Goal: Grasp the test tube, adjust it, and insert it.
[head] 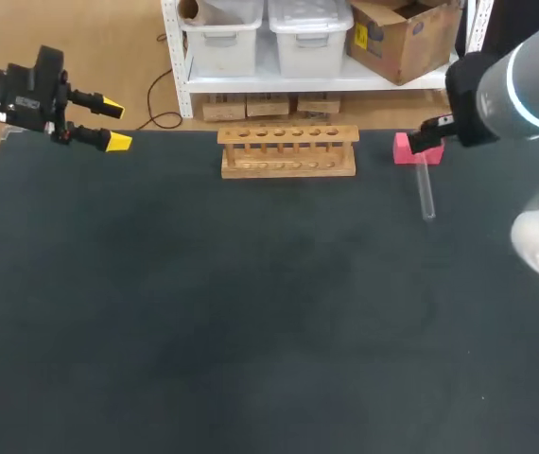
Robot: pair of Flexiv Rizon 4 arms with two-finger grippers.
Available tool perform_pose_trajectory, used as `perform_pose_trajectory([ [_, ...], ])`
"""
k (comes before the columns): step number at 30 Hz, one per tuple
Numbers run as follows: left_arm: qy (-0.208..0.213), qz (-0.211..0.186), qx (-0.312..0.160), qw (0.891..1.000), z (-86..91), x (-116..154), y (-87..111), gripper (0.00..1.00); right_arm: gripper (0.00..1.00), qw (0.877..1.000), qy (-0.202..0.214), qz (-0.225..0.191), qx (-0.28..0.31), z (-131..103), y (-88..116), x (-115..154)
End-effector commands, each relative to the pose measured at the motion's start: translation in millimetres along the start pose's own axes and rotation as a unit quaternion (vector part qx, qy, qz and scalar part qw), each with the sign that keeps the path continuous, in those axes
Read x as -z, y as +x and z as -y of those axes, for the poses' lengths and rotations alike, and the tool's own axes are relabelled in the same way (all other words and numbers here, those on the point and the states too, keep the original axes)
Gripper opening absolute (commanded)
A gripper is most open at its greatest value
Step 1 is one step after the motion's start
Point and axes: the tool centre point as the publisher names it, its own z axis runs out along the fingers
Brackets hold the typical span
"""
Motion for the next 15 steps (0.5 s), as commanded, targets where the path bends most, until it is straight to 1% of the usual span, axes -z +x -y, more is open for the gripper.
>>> perform_pose_trajectory([
  [1, 0.001, 0.000, -0.001, 1.000, -0.8, -0.3, 0.5, 1.00, 1.00, 0.968, 0.237, 0.078, -0.001, -2.4, 8.5, -16.1],
  [6, 0.001, 0.000, -0.001, 1.000, -0.8, -0.3, 0.5, 1.00, 1.00, 0.966, 0.230, 0.117, 0.003, -5.5, 7.7, -17.6],
  [10, 0.001, 0.000, -0.001, 1.000, -0.8, -0.3, 0.5, 1.00, 1.00, 0.960, 0.243, 0.138, 0.009, -7.2, 5.5, -18.2],
  [13, 0.001, 0.000, -0.001, 1.000, -0.8, -0.3, 0.5, 1.00, 1.00, 0.953, 0.269, 0.138, -0.003, -8.0, 5.0, -20.9],
  [15, 0.001, 0.000, -0.001, 1.000, -0.8, -0.3, 0.5, 1.00, 1.00, 0.951, 0.276, 0.136, -0.008, -8.0, 5.5, -23.1],
])
